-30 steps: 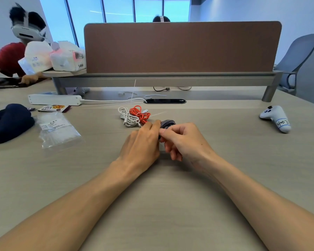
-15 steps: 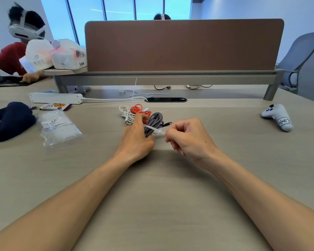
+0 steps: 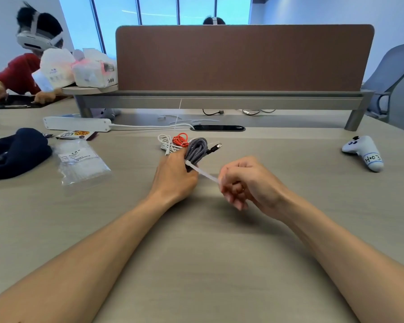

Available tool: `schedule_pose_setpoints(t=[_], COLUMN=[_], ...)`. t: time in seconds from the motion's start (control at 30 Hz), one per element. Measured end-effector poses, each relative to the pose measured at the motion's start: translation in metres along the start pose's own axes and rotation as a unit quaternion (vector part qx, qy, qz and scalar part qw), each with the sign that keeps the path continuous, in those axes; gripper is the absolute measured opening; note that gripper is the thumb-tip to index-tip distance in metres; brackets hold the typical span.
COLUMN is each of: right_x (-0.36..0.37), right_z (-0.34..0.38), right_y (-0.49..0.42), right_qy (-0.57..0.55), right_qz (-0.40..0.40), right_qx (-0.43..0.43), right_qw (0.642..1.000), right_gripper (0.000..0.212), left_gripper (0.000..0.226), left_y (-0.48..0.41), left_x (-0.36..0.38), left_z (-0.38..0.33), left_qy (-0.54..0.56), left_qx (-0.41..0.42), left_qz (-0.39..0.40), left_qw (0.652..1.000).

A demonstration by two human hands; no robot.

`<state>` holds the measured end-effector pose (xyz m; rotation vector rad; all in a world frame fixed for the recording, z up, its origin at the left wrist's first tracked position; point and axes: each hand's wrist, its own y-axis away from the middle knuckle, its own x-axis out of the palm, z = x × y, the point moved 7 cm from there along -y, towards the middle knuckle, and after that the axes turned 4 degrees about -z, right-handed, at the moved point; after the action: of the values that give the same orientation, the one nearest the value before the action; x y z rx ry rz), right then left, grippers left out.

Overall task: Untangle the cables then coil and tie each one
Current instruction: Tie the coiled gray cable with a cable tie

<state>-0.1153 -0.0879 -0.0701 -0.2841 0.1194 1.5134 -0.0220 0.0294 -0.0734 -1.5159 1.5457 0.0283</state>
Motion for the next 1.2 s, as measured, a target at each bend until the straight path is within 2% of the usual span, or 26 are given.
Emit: schedule_pose_setpoints(t=[0.1, 0.23, 0.47, 0.57, 0.67, 0.8, 0.87, 0.9, 1.0, 1.2], right_x=[0.005, 0.013, 0.007, 0.007, 0.007, -0.015, -0.026, -0.028, -0.026, -0.021], right_z=[-0.011, -0.007, 0.002, 0.008, 0.011, 0.008, 0.001, -0.002, -0.009, -0.005], right_y=[-0.001, -0.003, -0.007, -0.002, -0.002, -0.005, -0.007, -0.008, -0.01, -0.011], right_qy=[0.037, 0.052, 0.104, 0.077, 0.073, 0.035, 0.036, 0.052, 0.125, 0.135], right_qz=[0.045, 0.025, -0.037, -0.032, -0.029, -0.072, -0.086, -0.087, -0.082, -0.12], right_qx=[0.036, -0.008, -0.076, -0.096, -0.104, -0.09, -0.073, -0.064, -0.04, -0.052], right_qw=[0.998, 0.998, 0.991, 0.992, 0.992, 0.993, 0.993, 0.993, 0.988, 0.982], right_gripper=[0.025, 0.037, 0.041, 0.042, 0.04, 0.039, 0.037, 0.035, 0.033, 0.036], left_gripper=[0.03, 0.054, 0.046, 0.047, 0.037, 0.024, 0.029, 0.031, 0.024, 0.037], left_y=[0.008, 0.018, 0.014, 0.012, 0.011, 0.02, 0.022, 0.021, 0.014, 0.017], left_x=[0.001, 0.012, 0.019, 0.02, 0.018, 0.022, 0.028, 0.029, 0.03, 0.033], left_z=[-0.018, -0.032, -0.031, -0.032, -0.025, -0.022, -0.021, -0.02, -0.016, -0.03], left_qy=[-0.04, -0.079, -0.108, -0.044, 0.088, 0.264, 0.311, 0.298, 0.149, 0.073], left_qx=[0.069, 0.12, 0.084, 0.105, 0.097, 0.015, -0.024, -0.029, 0.027, 0.096], left_qz=[-0.005, 0.028, 0.033, 0.049, 0.113, 0.205, 0.217, 0.207, 0.154, 0.139], left_qw=[0.997, 0.989, 0.99, 0.992, 0.985, 0.942, 0.925, 0.931, 0.976, 0.983])
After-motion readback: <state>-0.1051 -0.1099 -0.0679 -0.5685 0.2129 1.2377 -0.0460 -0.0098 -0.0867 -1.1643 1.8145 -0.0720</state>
